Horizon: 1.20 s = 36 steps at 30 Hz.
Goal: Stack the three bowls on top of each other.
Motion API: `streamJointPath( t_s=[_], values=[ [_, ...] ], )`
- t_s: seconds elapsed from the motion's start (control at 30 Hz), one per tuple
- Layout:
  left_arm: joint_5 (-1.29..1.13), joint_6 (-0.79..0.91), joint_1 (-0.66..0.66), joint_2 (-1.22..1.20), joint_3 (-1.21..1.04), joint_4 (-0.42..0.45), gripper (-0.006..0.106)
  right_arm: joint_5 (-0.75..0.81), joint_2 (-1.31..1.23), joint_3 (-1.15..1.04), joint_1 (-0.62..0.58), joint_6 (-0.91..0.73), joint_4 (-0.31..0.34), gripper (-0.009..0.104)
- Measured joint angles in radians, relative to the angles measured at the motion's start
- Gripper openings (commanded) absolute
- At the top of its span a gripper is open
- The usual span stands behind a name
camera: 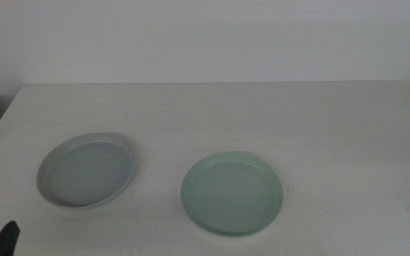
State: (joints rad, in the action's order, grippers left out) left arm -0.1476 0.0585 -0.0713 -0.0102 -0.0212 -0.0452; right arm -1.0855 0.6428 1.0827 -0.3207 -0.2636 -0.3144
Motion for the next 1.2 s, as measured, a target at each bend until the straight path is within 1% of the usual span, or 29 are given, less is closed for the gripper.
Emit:
streamJointPath(
  t_s=[0.17, 0.27, 0.33, 0.57, 0.73, 0.87, 0.97, 1.07, 1.2],
  values=[
    [-0.063, 0.028, 0.0, 0.088, 0.118, 0.023, 0.105, 0.0, 0.0, 0.0, 0.0, 0.0, 0.0, 0.057],
    [-0.085, 0.032, 0.0, 0.181, 0.212, 0.029, 0.105, 0.0, 0.0, 0.0, 0.0, 0.0, 0.0, 0.057],
    [-0.094, 0.032, 0.0, 0.256, 0.288, 0.045, 0.105, 0.0, 0.0, 0.0, 0.0, 0.0, 0.0, 0.057],
    [-0.139, -0.017, 0.0, 0.495, 0.582, 0.045, 0.105, 0.0, 0.0, 0.0, 0.0, 0.0, 0.0, 0.057],
    [-0.28, -0.023, 0.0, 0.671, 0.806, 0.045, 0.105, 0.0, 0.0, 0.0, 0.0, 0.0, 0.0, 0.057],
    [-0.406, -0.048, 0.0, 0.807, 0.942, 0.045, 0.105, 0.0, 0.0, 0.0, 0.0, 0.0, 0.0, 0.057],
    [-0.497, -0.08, 0.0, 0.883, 0.997, 0.036, 0.105, 0.0, 0.0, 0.0, 0.0, 0.0, 0.0, 0.057],
    [-0.559, -0.099, 0.0, 0.943, 1.006, 0.024, 0.105, 0.0, 0.0, 0.0, 0.0, 0.0, 0.001, 0.057],
    [-0.571, -0.136, 0.0, 1.021, 1.007, 0.022, 0.105, 0.0, 0.0, 0.0, 0.0, 0.0, 0.001, 0.057]
  ],
)
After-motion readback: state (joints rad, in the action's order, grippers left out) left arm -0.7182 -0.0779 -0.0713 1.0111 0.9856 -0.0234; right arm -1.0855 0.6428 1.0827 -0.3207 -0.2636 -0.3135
